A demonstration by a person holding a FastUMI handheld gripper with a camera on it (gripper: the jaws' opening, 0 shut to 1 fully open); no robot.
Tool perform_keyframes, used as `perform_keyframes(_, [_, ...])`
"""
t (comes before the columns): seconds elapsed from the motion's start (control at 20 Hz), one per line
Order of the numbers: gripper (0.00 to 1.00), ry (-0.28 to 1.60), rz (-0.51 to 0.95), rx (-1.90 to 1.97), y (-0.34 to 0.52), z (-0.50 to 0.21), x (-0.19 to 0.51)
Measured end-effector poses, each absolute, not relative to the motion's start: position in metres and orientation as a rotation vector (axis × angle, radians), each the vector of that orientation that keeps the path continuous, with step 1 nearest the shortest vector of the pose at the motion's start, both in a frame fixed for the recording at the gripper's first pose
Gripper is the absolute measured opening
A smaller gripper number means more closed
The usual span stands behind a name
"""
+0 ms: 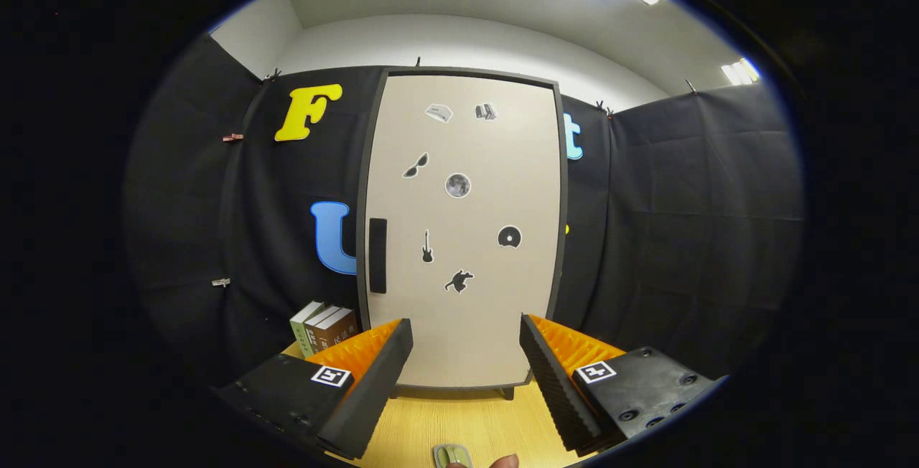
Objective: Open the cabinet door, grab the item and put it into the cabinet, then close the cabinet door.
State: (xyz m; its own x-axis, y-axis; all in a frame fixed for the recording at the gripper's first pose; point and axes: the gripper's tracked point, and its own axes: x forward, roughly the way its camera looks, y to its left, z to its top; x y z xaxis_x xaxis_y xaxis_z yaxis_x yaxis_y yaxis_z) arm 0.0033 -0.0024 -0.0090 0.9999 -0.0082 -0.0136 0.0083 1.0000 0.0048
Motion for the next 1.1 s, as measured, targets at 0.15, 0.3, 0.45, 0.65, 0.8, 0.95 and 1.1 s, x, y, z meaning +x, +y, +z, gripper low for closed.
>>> perform_keyframes(0.15, [0.97,0.013,-0.009,0.006,-0.002,-0.008,0.003])
perform_keyframes(0.3, [0.97,0.012,-0.008,0.001,0.0,-0.008,0.005])
perform_keyframes(0.45, [0.97,0.011,0.003,0.006,0.008,-0.006,0.008])
perform_keyframes(0.65, [0.97,0.004,0.019,0.008,0.024,-0.001,0.019])
perform_keyframes(0.8, [0.97,0.004,0.033,0.013,0.04,0.002,0.032])
perform_keyframes(0.95, [0.97,-0.004,0.046,0.022,0.059,0.005,0.05])
perform_keyframes(1.1, [0.97,-0.01,0.059,0.043,0.082,0.005,0.078])
